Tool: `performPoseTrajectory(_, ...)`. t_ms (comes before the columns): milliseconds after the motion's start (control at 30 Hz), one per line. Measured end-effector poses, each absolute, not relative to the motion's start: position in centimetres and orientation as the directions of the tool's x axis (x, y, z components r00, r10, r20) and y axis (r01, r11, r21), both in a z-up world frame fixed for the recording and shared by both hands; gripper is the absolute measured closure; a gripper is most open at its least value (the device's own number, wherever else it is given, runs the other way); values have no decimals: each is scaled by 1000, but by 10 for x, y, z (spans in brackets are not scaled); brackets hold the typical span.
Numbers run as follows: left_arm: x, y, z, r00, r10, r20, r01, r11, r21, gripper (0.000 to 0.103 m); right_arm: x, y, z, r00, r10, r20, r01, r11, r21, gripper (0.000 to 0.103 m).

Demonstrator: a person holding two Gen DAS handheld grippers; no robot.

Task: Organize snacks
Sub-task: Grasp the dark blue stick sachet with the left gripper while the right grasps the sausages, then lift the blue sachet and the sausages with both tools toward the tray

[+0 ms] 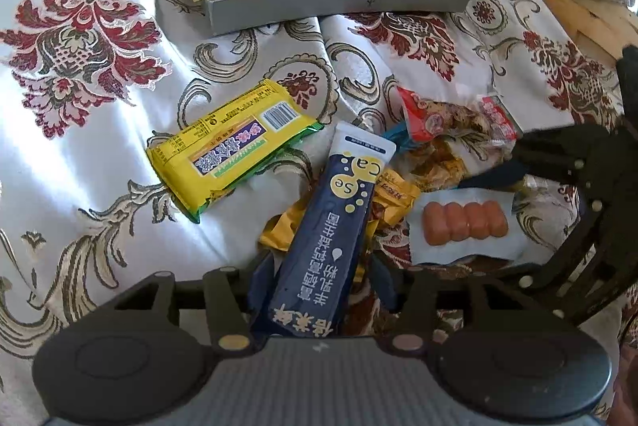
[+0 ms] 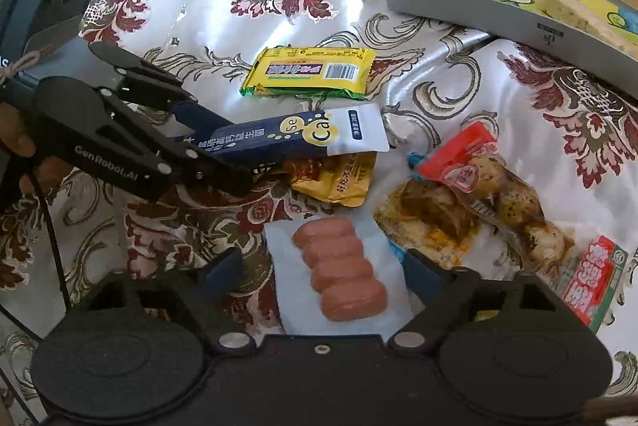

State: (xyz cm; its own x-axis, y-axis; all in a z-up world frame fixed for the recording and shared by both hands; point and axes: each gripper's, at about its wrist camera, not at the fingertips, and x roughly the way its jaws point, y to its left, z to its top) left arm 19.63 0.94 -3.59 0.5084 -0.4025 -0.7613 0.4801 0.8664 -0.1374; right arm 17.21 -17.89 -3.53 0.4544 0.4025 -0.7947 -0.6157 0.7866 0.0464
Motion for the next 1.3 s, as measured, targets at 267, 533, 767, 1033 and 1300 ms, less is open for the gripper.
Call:
performPoseTrajectory(267,196,10,-34,513,-411,-753,474,867,-151,44,170,-181,-36,486,381,-787,-575,817,41,32)
performPoseTrajectory(533,193,5,-34,509,-391,-767,488,865,-118,55,150,-171,-36,571,335,-749,-556,830,-53,39)
performPoseTrajectory(767,187,-2,-34,514,-381,-769,496,863,-96,65,143,-165,-37,593,304,-746,-549,831,-97,40)
performPoseTrajectory(1033,182,-5,-30,524,-396,-754,495,862,-109,72,132,-165,-37,621,291,-728,-534,837,-121,43)
performPoseTrajectory(1300,176,-12,-27,538,-400,-742,501,860,-99,74,121,-167,-35,652,284,-703,-505,854,-123,48)
